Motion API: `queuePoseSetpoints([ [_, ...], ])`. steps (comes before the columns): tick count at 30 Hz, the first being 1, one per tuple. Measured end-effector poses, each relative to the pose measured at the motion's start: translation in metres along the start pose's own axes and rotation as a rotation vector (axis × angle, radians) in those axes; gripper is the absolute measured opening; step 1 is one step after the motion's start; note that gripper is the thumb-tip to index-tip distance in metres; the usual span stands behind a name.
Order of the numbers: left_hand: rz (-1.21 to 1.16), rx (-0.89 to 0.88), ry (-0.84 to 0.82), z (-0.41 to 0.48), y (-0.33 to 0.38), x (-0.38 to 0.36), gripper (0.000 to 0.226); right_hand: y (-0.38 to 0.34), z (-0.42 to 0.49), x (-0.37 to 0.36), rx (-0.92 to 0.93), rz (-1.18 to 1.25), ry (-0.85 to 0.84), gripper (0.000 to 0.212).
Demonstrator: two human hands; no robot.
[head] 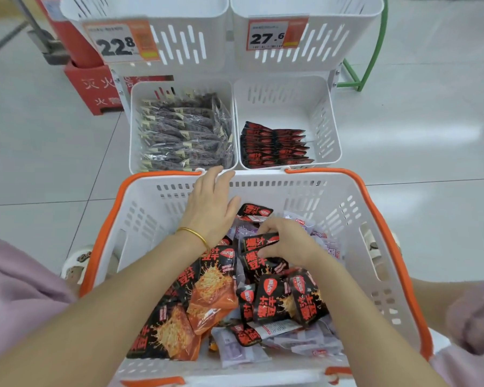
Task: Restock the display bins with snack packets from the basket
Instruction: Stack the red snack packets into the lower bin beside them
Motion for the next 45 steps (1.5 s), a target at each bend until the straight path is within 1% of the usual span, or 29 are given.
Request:
queuePoseSetpoints([
  [2,-0.13,0.046,0.033,0.002,0.002,0.0,0.047,-0.001,-0.005,0.013,-0.001,0.174,0.056,0.027],
  [4,-0.321,0.116,0.092,0.004,0.006,0.001,0.044,-0.004,-0.01,0.028,-0.003,0.368,0.108,0.023],
  [5,-0.432,0.152,0.096,0.005,0.009,0.001,0.043,-0.006,-0.012,0.037,0.01,0.449,0.132,0.021],
  [7,-0.624,0.203,0.008,0.007,0.017,0.0,0.046,-0.012,-0.016,0.052,0.041,0.581,0.176,0.021],
  [9,-0.733,0.207,-0.108,0.008,0.024,-0.005,0.055,-0.016,-0.018,0.064,0.074,0.676,0.213,0.021],
  [12,-0.708,0.165,-0.197,0.011,0.031,-0.013,0.077,-0.025,-0.017,0.075,0.142,0.737,0.266,0.019],
  [14,-0.669,0.15,-0.189,0.017,0.035,-0.015,0.082,-0.031,-0.013,0.079,0.176,0.738,0.303,0.016],
  [16,-0.682,0.14,-0.147,0.023,0.033,-0.015,0.081,-0.036,-0.007,0.082,0.187,0.704,0.317,0.016],
  [17,-0.707,0.132,-0.135,0.027,0.029,-0.015,0.079,-0.038,-0.004,0.086,0.185,0.683,0.298,0.015],
  [18,-0.722,0.117,-0.137,0.032,0.027,-0.014,0.076,-0.039,0.0,0.091,0.178,0.662,0.252,0.014],
  [19,-0.723,0.097,-0.137,0.038,0.024,-0.013,0.074,-0.04,0.004,0.098,0.16,0.631,0.183,0.018],
  [21,-0.713,0.055,-0.134,0.053,0.02,-0.009,0.073,-0.042,0.013,0.114,0.112,0.517,0.027,0.037],
  [22,-0.699,0.032,-0.134,0.062,0.019,-0.005,0.073,-0.044,0.018,0.122,0.097,0.44,-0.022,0.042],
  [23,-0.67,0.015,-0.144,0.071,0.017,-0.004,0.074,-0.048,0.023,0.129,0.099,0.373,-0.047,0.041],
  [24,-0.642,0.005,-0.148,0.081,0.015,-0.002,0.077,-0.053,0.029,0.136,0.111,0.33,-0.041,0.033],
  [25,-0.631,-0.004,-0.131,0.091,0.012,-0.003,0.081,-0.059,0.035,0.144,0.128,0.32,-0.01,0.025],
  [27,-0.592,-0.014,-0.033,0.11,0.003,-0.004,0.086,-0.067,0.051,0.161,0.164,0.363,0.142,0.021],
  [28,-0.511,-0.01,0.036,0.117,-0.004,-0.004,0.084,-0.069,0.06,0.171,0.19,0.383,0.262,0.022],
  [29,-0.383,0.002,0.097,0.123,-0.012,-0.004,0.079,-0.069,0.069,0.181,0.223,0.372,0.406,0.023],
  [30,-0.246,0.008,0.126,0.128,-0.02,-0.006,0.073,-0.07,0.079,0.189,0.257,0.312,0.555,0.023],
  [31,-0.13,0.006,0.108,0.131,-0.027,-0.01,0.067,-0.07,0.089,0.194,0.284,0.208,0.675,0.023],
  [32,-0.036,-0.011,0.073,0.133,-0.034,-0.017,0.062,-0.071,0.101,0.194,0.301,0.092,0.748,0.022],
  [34,0.115,-0.053,0.01,0.134,-0.046,-0.036,0.058,-0.074,0.13,0.187,0.317,-0.085,0.791,0.021],
  [35,0.16,-0.061,-0.021,0.134,-0.05,-0.045,0.059,-0.076,0.146,0.182,0.321,-0.124,0.791,0.021],
  [37,0.224,-0.068,-0.032,0.135,-0.055,-0.057,0.058,-0.078,0.177,0.174,0.333,-0.114,0.782,0.023],
  [39,0.269,-0.088,-0.032,0.136,-0.057,-0.062,0.055,-0.079,0.209,0.167,0.309,-0.075,0.719,0.026],
  [41,0.275,-0.089,-0.037,0.136,-0.059,-0.064,0.054,-0.076,0.237,0.158,0.261,-0.056,0.533,0.029],
  [43,0.279,-0.071,-0.062,0.137,-0.061,-0.066,0.053,-0.069,0.255,0.148,0.246,-0.115,0.329,0.029],
  [45,0.275,-0.059,-0.08,0.138,-0.062,-0.068,0.053,-0.066,0.263,0.143,0.241,-0.189,0.23,0.03],
])
Point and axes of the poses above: each hand's wrist, its own z-axis towards the middle knuckle, its own x-axis out of the back of the hand, y = z × x, the point moved 3 cm from there along z, towards the middle knuckle, and after that the axes turned 11 degrees about -x, right-handed, at the moved point
